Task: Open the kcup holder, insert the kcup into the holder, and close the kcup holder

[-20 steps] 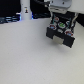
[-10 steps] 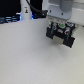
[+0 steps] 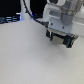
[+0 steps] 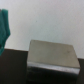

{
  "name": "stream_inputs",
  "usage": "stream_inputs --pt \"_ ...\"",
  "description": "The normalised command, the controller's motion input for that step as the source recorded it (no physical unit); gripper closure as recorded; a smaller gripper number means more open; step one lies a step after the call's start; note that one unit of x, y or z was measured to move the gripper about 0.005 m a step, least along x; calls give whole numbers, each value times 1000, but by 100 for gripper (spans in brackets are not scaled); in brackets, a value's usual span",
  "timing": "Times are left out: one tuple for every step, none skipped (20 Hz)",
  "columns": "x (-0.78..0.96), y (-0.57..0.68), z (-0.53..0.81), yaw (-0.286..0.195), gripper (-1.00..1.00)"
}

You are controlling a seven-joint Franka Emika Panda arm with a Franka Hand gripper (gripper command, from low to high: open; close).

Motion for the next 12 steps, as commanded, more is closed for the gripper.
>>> stream_inputs --pt "-73 34 -171 281 -100" --pt "-136 58 -160 276 -100" --pt "-198 42 -173 255 -100" --pt "-291 85 -136 252 -100" --pt "-354 110 -96 237 -100" --pt "-386 154 -57 217 -100" --pt "-396 250 -20 187 -100" --pt "-410 265 -13 168 -100" --pt "-458 271 -4 159 -100" --pt "-480 318 7 140 -100" --pt "-469 374 14 125 -100" --pt "-474 397 13 118 -100"
